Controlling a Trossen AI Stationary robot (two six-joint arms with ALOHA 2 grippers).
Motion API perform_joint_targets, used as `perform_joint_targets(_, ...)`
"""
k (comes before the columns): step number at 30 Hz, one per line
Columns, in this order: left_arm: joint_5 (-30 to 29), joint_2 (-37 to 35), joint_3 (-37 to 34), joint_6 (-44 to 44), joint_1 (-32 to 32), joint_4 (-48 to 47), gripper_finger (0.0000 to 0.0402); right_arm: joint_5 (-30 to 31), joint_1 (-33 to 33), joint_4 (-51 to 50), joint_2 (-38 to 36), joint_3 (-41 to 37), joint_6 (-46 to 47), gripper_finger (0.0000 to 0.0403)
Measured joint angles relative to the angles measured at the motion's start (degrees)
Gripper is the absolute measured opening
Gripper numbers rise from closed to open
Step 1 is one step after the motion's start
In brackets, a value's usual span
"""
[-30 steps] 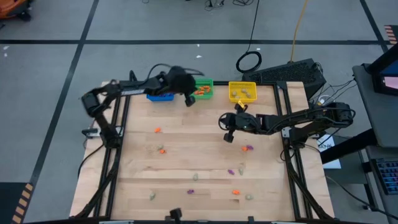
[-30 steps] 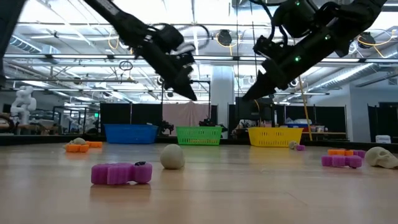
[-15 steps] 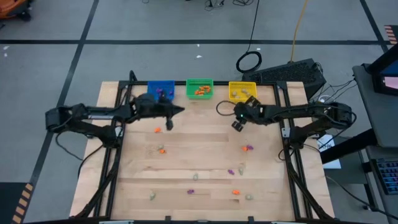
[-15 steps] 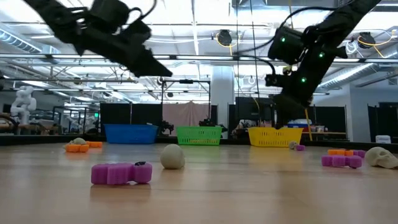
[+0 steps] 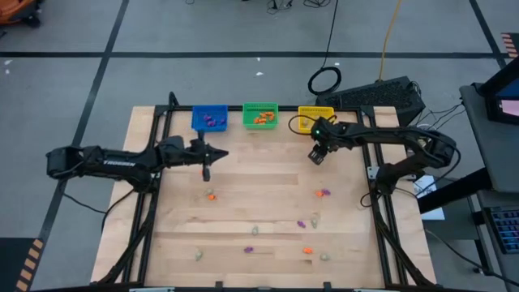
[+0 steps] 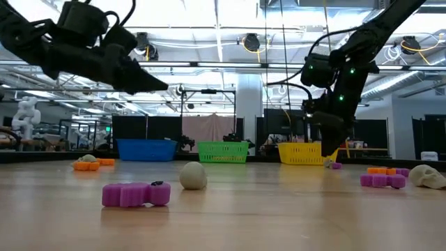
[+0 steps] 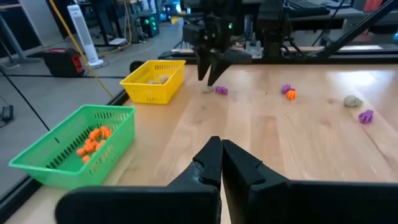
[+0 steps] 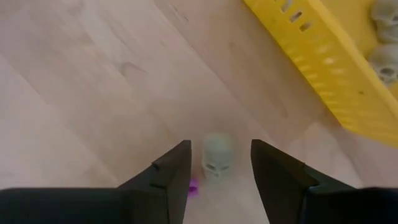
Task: Sort Halloween decoration
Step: Put the grey skull toy into the yellow basket
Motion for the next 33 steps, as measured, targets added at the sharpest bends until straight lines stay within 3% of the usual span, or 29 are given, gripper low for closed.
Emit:
perform_joint_targets(9, 0.0, -0.8, -1.1, 0.0, 0.0, 0.0, 0.001, 0.0, -0.1, 0.9, 5.1, 0.0, -1.7, 0.0131)
perform_joint_targets(17, 0.0, -0.8, -1.1, -0.2, 0.0, -0.1, 0.001, 0.0, 0.0, 1.5, 5.5, 0.1, -4.4, 0.003)
perform_joint_targets(23, 0.0, -0.8, -1.1, -1.2, 0.0, -0.3, 0.001, 0.0, 0.6, -0.2, 4.5, 1.7, -4.9, 0.0034)
perform_joint_targets(29, -0.1, -0.8, -1.1, -1.4, 0.0, -0.6, 0.001, -1.3, 2.7, -2.0, 1.3, 8.8, -4.7, 0.0032)
perform_joint_targets(33, -0.1, -0.8, -1.1, -1.5, 0.0, -0.5, 0.001, 3.1, 0.9, -4.9, 1.3, 15.9, -2.1, 0.0035)
